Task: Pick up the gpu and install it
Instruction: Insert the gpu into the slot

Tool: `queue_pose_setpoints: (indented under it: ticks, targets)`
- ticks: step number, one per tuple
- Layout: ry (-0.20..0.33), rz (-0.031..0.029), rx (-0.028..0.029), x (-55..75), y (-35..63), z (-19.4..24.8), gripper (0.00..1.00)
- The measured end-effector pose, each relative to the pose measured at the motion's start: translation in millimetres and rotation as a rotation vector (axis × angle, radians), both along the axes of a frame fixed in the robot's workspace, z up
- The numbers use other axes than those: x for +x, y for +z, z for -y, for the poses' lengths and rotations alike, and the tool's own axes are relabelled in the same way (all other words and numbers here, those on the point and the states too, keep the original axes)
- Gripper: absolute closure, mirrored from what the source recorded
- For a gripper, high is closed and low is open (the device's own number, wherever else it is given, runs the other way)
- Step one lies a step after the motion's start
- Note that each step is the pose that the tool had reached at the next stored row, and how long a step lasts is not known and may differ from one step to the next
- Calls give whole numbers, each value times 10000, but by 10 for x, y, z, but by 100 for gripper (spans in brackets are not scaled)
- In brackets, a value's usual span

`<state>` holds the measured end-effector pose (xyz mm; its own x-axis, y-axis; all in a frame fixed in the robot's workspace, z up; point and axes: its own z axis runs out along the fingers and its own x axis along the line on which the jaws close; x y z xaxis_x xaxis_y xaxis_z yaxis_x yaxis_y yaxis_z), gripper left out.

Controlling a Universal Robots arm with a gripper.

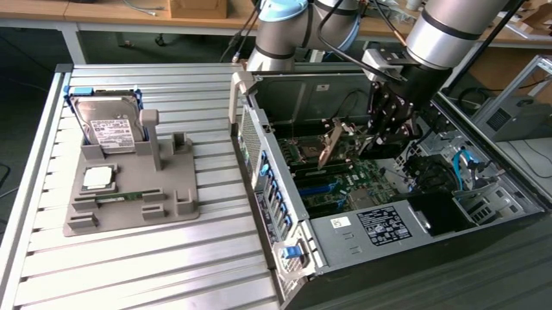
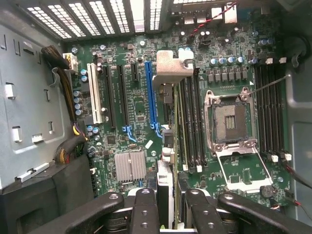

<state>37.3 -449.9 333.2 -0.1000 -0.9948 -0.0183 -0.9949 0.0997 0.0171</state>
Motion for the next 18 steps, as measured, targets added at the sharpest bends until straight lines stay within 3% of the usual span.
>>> queue_pose_setpoints:
  ticks: [18]
  targets:
    - [116,0,0,-2,-26,19,73]
